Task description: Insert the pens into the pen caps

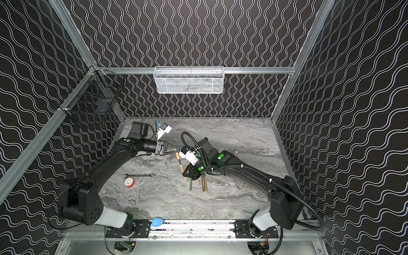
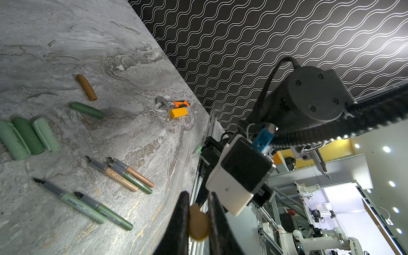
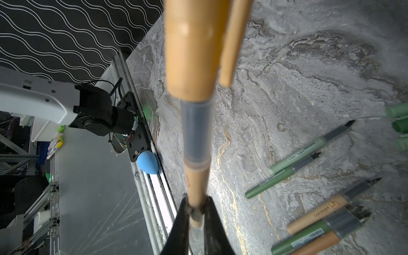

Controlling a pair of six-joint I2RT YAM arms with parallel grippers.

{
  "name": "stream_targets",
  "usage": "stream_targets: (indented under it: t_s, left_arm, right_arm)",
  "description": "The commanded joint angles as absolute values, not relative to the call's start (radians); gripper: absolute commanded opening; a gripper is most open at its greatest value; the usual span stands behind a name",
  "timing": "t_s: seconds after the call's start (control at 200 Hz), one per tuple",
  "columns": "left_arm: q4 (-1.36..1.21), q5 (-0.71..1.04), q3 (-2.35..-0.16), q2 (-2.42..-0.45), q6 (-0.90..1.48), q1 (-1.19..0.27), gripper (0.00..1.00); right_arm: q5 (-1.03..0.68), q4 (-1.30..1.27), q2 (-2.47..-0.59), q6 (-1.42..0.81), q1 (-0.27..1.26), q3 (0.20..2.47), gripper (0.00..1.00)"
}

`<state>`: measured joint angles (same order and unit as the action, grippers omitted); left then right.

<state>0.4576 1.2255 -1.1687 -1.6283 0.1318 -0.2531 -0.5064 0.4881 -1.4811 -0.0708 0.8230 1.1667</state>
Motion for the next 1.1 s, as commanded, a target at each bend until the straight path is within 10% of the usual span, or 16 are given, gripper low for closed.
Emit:
stream_targets:
  t_s: [0.0,0.636,0.951,1.096]
  left_arm:
    - [0.546,1.195,-1.15,-1.624,0.082,-0.264,0.12]
    - [0.401,1.234,-1.118,-1.617,0.201,-0.267,0.16]
    - [0.442,1.23,-1.125,-1.621,0.173,-0.266,0.57]
    - [0.404,1.23,-1.112,-1.617,0.202,-0.266,0.59]
  right_arm:
    - [-0.482,0.37,-1.475,-0.086,0.822,1.169,0.12]
    - [-0.461,0.342,-1.486,-0.089,0.821,1.174,0.12]
    - [-0.462,0.342,-1.493,-0.086,0.82,1.18,0.12]
    - [-0.455,0.349,-1.498,-0.084,0.82,1.186,0.12]
